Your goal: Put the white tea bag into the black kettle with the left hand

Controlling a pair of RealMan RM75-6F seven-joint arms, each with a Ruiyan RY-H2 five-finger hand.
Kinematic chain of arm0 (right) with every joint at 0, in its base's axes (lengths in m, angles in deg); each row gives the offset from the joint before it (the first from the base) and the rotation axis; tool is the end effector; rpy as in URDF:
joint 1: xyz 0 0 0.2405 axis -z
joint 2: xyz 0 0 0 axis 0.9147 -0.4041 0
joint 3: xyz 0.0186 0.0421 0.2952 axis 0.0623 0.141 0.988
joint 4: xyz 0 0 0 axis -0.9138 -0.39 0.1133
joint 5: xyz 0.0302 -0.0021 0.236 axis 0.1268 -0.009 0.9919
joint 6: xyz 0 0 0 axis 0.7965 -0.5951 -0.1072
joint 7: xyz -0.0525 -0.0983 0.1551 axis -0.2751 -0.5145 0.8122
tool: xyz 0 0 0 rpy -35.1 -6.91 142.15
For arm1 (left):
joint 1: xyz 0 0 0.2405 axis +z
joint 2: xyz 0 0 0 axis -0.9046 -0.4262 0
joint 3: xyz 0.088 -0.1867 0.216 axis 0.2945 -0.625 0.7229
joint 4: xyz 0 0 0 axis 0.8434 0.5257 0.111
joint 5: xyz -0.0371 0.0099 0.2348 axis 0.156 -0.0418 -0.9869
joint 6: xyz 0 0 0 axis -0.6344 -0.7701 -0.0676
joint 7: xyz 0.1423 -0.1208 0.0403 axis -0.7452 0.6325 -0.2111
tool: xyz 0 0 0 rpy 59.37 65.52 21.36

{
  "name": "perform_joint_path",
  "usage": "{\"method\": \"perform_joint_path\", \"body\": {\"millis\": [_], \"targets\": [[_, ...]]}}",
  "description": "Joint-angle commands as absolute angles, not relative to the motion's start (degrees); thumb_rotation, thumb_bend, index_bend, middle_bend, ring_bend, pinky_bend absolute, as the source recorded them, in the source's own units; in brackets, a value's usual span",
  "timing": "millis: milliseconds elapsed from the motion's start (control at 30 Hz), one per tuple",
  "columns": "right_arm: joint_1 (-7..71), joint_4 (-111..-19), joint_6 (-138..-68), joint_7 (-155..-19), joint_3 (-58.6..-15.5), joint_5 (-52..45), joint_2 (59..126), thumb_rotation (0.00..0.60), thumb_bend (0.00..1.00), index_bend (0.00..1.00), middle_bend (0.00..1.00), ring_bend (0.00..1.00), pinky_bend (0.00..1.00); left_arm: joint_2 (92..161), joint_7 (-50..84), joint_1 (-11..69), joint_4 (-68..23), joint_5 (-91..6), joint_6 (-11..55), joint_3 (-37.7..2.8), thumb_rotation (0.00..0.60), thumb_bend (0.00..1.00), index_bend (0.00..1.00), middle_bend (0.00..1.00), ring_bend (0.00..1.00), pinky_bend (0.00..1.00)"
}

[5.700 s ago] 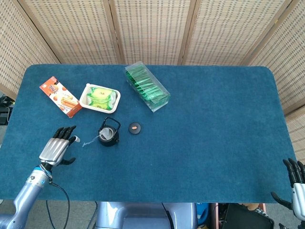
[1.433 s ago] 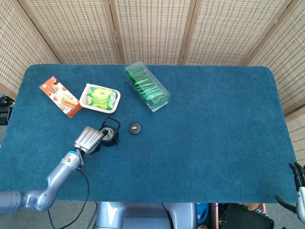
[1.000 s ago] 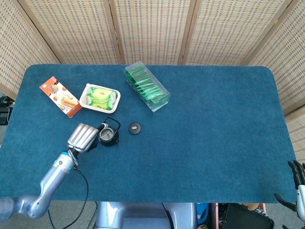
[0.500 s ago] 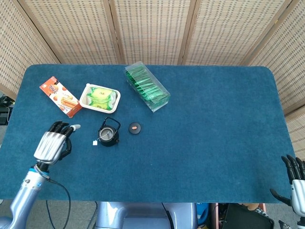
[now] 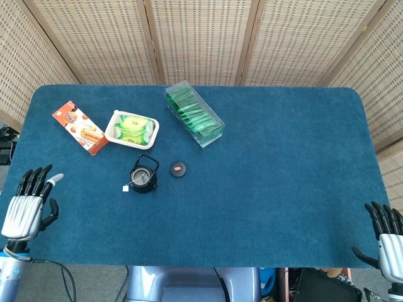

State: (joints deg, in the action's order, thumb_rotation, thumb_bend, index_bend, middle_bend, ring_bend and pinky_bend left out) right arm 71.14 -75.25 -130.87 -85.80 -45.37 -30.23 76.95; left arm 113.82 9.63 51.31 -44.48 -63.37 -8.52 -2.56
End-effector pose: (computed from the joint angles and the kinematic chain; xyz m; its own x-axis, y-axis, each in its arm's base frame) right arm -0.3979 -0.1647 0.1521 0.4167 0.0274 0.9086 -0.9067 0.0840 0.4133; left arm -0.3242 0.2434 0.1156 0.4027 -0.0411 0.9144 0.9115 -0.0735 -0.4047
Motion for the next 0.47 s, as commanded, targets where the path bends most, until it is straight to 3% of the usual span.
{"method": "perform_joint_path", "body": {"millis": [33,467], "targets": [[71.0,-75.4,-130.8,-86.0,-45.4,-30.3,76.9,0.600,0.02,0.11,0.14,0.00,0.06,113.8,10.2,52.9,-44.1,-63.7,-9.2,-2.0,0.534,0.75,0.17,0.03,0.00,0.00],[70.4,-76.0,-130.4,-86.6,-45.6,-30.5,76.8,0.600,0.02,0.11,0.14,0.00,0.06,113.9,11.3,56.3,-43.8,-64.0,-7.5,-2.1,0.548,0.75,0.17,0.02,0.00,0.00]]}}
